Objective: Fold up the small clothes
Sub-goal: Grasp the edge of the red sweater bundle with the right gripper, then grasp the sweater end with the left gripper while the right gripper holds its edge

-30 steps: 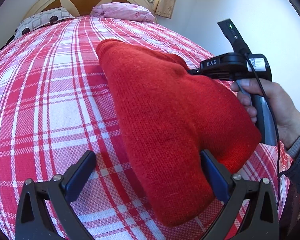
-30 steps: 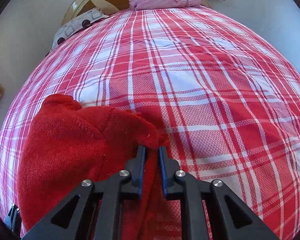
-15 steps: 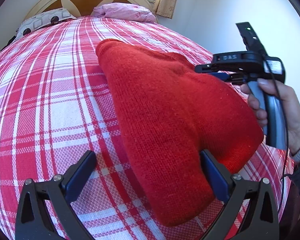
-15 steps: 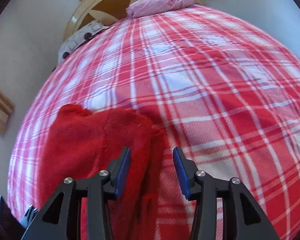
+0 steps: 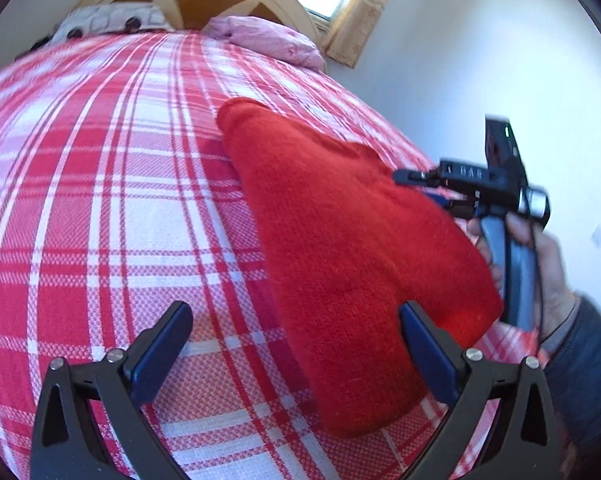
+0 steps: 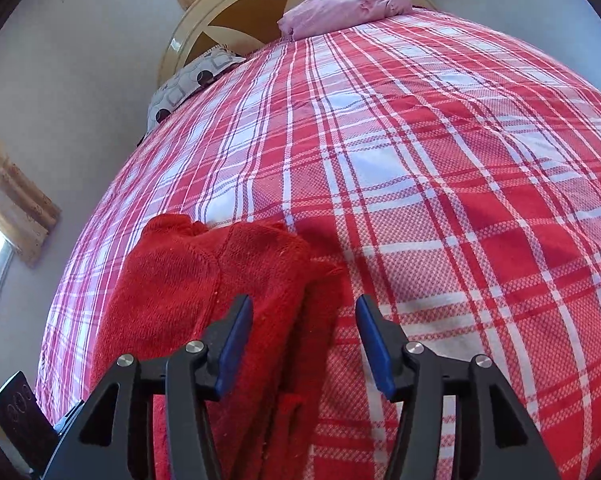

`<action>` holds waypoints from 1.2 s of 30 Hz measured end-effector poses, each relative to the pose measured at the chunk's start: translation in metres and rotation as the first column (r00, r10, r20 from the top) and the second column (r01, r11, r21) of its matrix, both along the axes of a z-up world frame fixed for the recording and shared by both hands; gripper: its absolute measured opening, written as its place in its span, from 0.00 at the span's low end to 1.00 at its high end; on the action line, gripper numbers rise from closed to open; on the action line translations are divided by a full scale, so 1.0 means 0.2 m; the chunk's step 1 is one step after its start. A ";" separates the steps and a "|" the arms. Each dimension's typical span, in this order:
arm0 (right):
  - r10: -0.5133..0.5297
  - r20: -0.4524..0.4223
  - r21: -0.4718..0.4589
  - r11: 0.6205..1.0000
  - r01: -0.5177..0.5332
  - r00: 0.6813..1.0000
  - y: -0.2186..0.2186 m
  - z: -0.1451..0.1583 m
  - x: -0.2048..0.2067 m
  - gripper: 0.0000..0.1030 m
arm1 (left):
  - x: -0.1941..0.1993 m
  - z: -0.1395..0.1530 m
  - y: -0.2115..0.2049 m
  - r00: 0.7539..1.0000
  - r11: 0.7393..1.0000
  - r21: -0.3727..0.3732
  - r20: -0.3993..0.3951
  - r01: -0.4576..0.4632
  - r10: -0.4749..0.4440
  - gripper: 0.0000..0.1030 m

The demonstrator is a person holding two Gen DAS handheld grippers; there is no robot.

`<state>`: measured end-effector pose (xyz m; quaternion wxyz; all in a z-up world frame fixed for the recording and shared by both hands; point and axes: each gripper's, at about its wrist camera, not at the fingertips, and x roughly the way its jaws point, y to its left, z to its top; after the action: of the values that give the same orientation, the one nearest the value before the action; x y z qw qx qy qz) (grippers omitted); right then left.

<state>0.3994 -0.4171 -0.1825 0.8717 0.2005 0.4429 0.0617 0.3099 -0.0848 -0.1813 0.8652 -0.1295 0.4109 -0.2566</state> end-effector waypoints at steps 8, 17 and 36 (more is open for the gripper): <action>0.054 -0.008 0.028 0.998 -0.054 0.999 0.05 -0.09 0.10 0.53 | 0.01 0.00 -0.11 0.998 0.996 0.066 -0.001 0.065 -0.065 1.00; 0.037 0.031 0.145 0.989 -0.041 0.999 -0.03 -0.15 0.13 0.53 | 0.04 0.00 -0.09 0.994 0.994 0.023 -0.025 0.103 -0.103 1.00; 0.089 0.056 0.304 0.947 -0.102 0.994 -0.05 -0.22 0.07 0.31 | 0.08 -0.01 -0.23 0.977 0.974 0.088 -0.061 0.207 -0.202 0.87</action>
<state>0.4141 -0.4264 -0.2255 0.8350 0.3102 0.4188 0.1762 0.3265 -0.1304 -0.1834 0.8283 -0.0523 0.4561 -0.3211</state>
